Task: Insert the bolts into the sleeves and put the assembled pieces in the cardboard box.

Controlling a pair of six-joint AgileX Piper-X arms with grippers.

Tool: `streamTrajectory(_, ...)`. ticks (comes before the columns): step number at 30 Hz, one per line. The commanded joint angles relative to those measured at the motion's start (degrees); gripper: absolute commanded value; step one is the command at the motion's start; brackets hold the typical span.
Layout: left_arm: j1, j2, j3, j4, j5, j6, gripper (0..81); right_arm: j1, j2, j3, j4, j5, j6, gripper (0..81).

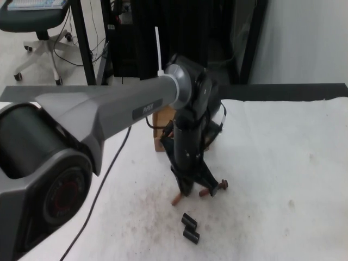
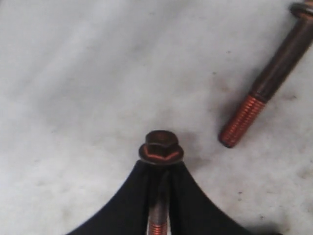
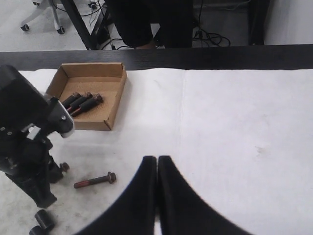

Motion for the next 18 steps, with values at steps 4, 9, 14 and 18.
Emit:
streamTrajectory(4,3.17,-8.1,-0.97,-4.06,-2.79,-5.45,0.0,-0.11,3.39,-0.24,-1.05,-0.98,-0.26,0.4)
streamTrajectory(9,7.74,-19.37,-0.97,-8.13,-2.72,-9.45,0.0,2.27,5.83,-0.24,-5.43,-7.3,-0.26,0.4)
streamTrajectory(14,11.83,-30.66,-0.87,-8.46,6.16,0.62,0.0,7.57,8.63,-0.24,-8.98,-14.4,-0.26,0.4)
streamTrajectory(18,15.52,-39.7,0.55,-6.65,24.67,0.42,0.0,13.65,12.04,-0.24,-10.0,-14.4,-0.26,0.4)
